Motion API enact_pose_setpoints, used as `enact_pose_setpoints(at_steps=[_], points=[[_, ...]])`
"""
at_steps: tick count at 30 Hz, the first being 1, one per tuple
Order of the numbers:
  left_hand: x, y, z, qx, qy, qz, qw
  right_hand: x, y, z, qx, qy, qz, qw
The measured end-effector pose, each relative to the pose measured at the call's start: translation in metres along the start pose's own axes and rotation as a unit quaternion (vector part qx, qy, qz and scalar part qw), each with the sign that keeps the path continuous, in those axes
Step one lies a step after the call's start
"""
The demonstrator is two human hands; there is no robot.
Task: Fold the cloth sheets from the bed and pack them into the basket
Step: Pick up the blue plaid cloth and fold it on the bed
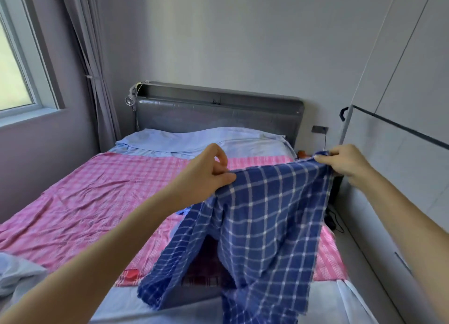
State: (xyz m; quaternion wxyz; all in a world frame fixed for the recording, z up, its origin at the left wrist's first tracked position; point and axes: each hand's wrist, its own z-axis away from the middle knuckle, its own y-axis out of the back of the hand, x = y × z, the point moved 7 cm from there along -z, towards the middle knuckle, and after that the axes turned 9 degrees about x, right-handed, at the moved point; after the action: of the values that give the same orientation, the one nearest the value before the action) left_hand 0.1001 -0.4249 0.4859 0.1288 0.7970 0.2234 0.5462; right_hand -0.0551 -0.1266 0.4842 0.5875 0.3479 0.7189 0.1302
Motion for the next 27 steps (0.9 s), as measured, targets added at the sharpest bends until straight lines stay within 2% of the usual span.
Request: enact_pose_setpoints(at_steps=[1, 2, 4, 6, 7, 9, 13, 16, 20, 24, 27], points=[[0.004, -0.007, -0.001, -0.024, -0.014, -0.019, 0.999, 0.007, -0.005, 0.008, -0.01, 0.013, 0.092, 0.996], [0.006, -0.014, -0.001, -0.047, -0.02, -0.032, 0.998, 0.004, -0.01, 0.022, -0.016, 0.039, 0.128, 0.991], [0.009, -0.027, -0.003, -0.085, -0.018, -0.042, 0.995, -0.024, -0.025, 0.063, -0.091, 0.113, 0.059, 0.988], [0.012, -0.038, -0.003, -0.116, -0.023, -0.045, 0.992, -0.067, -0.045, 0.117, -0.244, 0.142, -0.078, 0.956], [0.013, -0.042, -0.002, -0.126, -0.029, -0.048, 0.991, -0.082, -0.058, 0.139, -0.312, 0.152, -0.1, 0.933], [0.016, -0.045, -0.002, -0.131, -0.046, -0.055, 0.989, -0.1, -0.073, 0.163, -0.356, 0.196, -0.069, 0.911], [0.006, -0.028, 0.0, -0.091, -0.053, -0.049, 0.993, -0.114, -0.078, 0.167, -0.274, 0.257, 0.035, 0.926], [-0.016, -0.013, 0.006, -0.029, -0.04, -0.019, 0.999, -0.128, -0.082, 0.175, -0.229, 0.295, 0.069, 0.925], [-0.052, -0.006, 0.021, 0.07, -0.015, 0.091, 0.993, -0.152, -0.081, 0.175, -0.156, 0.349, 0.068, 0.921], [-0.094, 0.002, 0.032, 0.204, -0.016, 0.005, 0.979, -0.18, -0.068, 0.157, -0.099, 0.358, 0.03, 0.928], [-0.131, 0.008, 0.039, 0.285, 0.013, -0.014, 0.958, -0.202, -0.057, 0.147, -0.06, 0.362, 0.008, 0.93]])
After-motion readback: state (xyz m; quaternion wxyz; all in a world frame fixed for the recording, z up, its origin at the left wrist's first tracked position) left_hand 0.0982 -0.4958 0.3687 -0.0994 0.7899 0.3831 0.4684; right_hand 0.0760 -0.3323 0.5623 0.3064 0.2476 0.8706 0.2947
